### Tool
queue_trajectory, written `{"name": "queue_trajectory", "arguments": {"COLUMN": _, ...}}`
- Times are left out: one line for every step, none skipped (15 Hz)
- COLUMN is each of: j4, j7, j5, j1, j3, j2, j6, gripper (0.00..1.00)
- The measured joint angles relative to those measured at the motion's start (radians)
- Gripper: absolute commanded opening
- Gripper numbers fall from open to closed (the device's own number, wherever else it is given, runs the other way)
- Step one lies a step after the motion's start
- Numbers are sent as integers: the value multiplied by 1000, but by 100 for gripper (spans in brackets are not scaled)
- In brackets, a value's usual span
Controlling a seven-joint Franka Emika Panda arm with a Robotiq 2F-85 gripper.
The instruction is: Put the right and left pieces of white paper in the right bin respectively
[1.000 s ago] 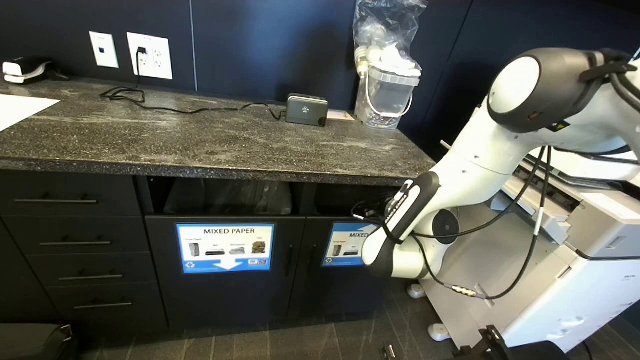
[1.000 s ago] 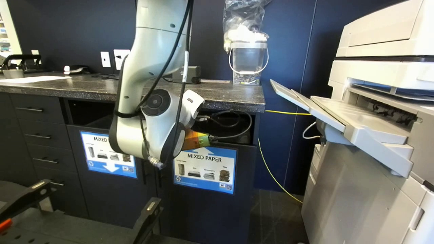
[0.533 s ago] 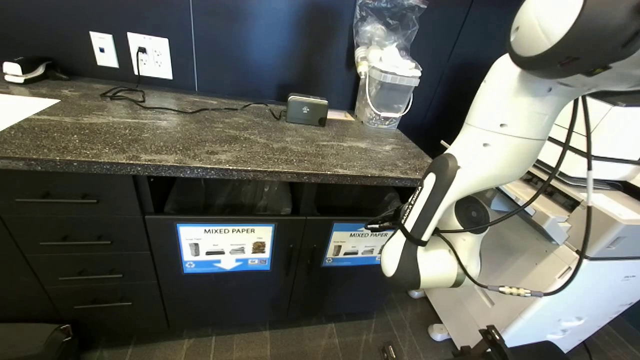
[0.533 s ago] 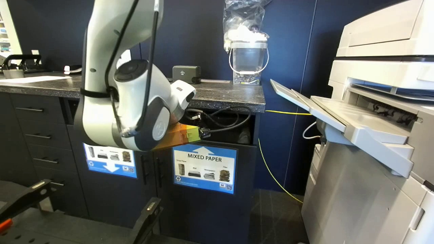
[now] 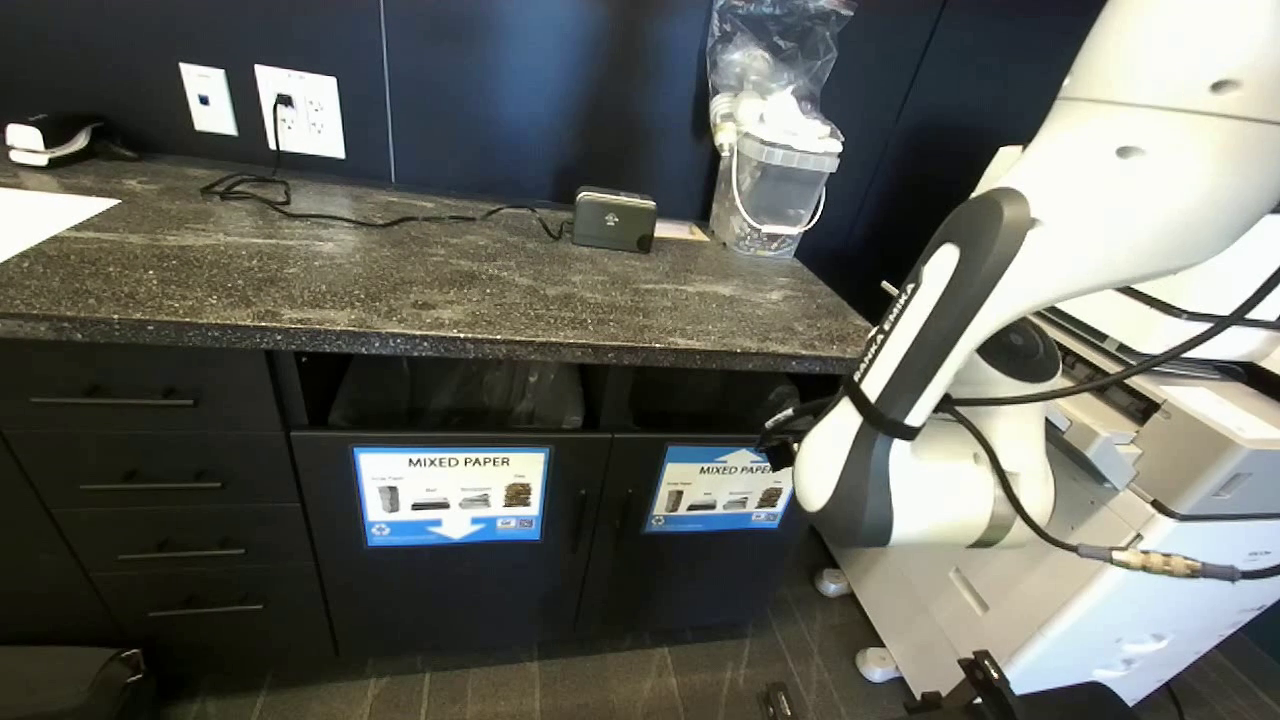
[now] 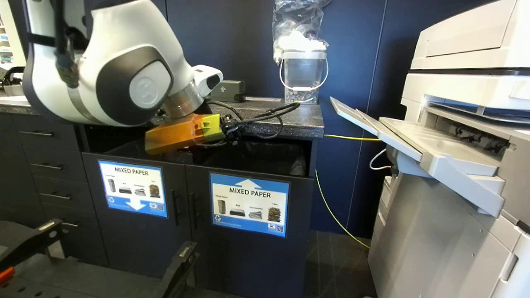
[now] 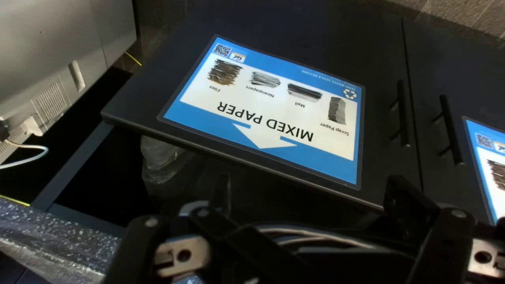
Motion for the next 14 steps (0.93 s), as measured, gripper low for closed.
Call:
{"name": "queue_trajectory", "arguments": {"j4": 8, "j7": -26, "j5": 38, "j1": 29, "j3": -14, "j2": -47, "j6": -88, "gripper": 100}}
{"name": "queue_trajectory", "arguments": {"j4": 19, "j7": -58, "j5": 83, "j1": 62, "j3": -35, "j2": -88, "j6": -167, "gripper": 100}}
{"name": "queue_trajectory", "arguments": {"j4": 28, "j7": -107, "j5": 153, "j1": 101, "j3": -59, "j2": -132, "j6": -244, "gripper": 100}}
{"name": "queue_trajectory", "arguments": {"j4": 34, "j7": -173, "j5": 237, "j1": 148, "j3": -91, "j2": -175, "j6": -309, "gripper": 100}}
{"name": "queue_trajectory", "arguments": {"j4": 34, "j7": -247, "j5": 327, "j1": 207, "j3": -140, "j2": -215, "j6": -359, "gripper": 100}}
{"name": "queue_trajectory", "arguments": {"j4": 25, "j7": -311, "j5": 400, "j1": 262, "j3": -192, "j2": -245, "j6": -385, "gripper": 100}}
{"name": "queue_trajectory", "arguments": {"j4": 19, "j7": -372, "j5": 470, "j1": 310, "j3": -237, "j2": -264, "j6": -400, "gripper": 100}}
{"name": "queue_trajectory", "arguments": {"j4": 19, "j7": -432, "j5": 535, "j1": 348, "j3": -276, "j2": -272, "j6": -411, "gripper": 100}}
{"name": "queue_trajectory", "arguments": {"j4": 18, "j7": -485, "j5": 591, "j1": 380, "j3": -310, "j2": -272, "j6": -417, "gripper": 100}}
{"name": "queue_trajectory", "arguments": {"j4": 18, "j7": -533, "j5": 642, "j1": 410, "j3": -341, "j2": -267, "j6": -423, "gripper": 100}}
{"name": "queue_trajectory", "arguments": {"j4": 16, "j7": -578, "j5": 693, "j1": 441, "j3": -369, "j2": -261, "j6": -427, "gripper": 100}}
{"name": "queue_trajectory", "arguments": {"j4": 15, "j7": -587, "j5": 702, "j1": 449, "j3": -377, "j2": -256, "j6": -428, "gripper": 100}}
{"name": "queue_trajectory", "arguments": {"j4": 15, "j7": -585, "j5": 701, "j1": 448, "j3": -376, "j2": -255, "j6": -428, "gripper": 100}}
{"name": "queue_trajectory", "arguments": {"j4": 15, "j7": -585, "j5": 701, "j1": 448, "j3": -374, "j2": -255, "j6": -428, "gripper": 100}}
